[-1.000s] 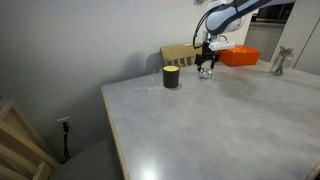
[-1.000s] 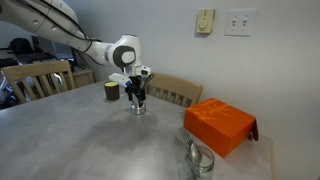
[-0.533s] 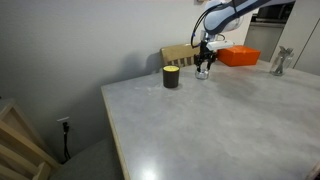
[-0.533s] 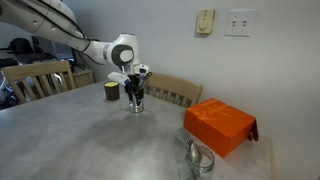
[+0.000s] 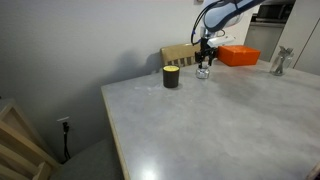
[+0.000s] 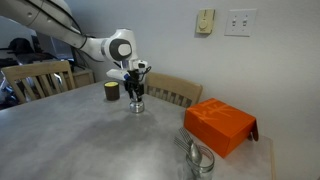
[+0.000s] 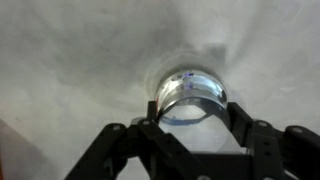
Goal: Remove the lid from the silver bottle and put it on the table
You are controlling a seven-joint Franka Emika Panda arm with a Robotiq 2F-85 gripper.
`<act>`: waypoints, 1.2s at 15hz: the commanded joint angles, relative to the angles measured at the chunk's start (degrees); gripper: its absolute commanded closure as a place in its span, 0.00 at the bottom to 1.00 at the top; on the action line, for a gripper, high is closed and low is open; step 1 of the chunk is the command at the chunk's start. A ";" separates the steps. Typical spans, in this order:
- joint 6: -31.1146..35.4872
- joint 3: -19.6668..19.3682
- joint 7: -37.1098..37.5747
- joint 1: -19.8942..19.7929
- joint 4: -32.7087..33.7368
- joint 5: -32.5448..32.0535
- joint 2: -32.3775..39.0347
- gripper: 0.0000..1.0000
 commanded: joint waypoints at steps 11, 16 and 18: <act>5.21 7.49 -4.96 0.02 -14.92 3.95 -17.12 0.56; 0.79 11.71 -8.20 0.15 -18.37 9.27 -18.03 0.56; -0.51 12.06 -7.78 0.54 -19.58 10.10 -17.67 0.56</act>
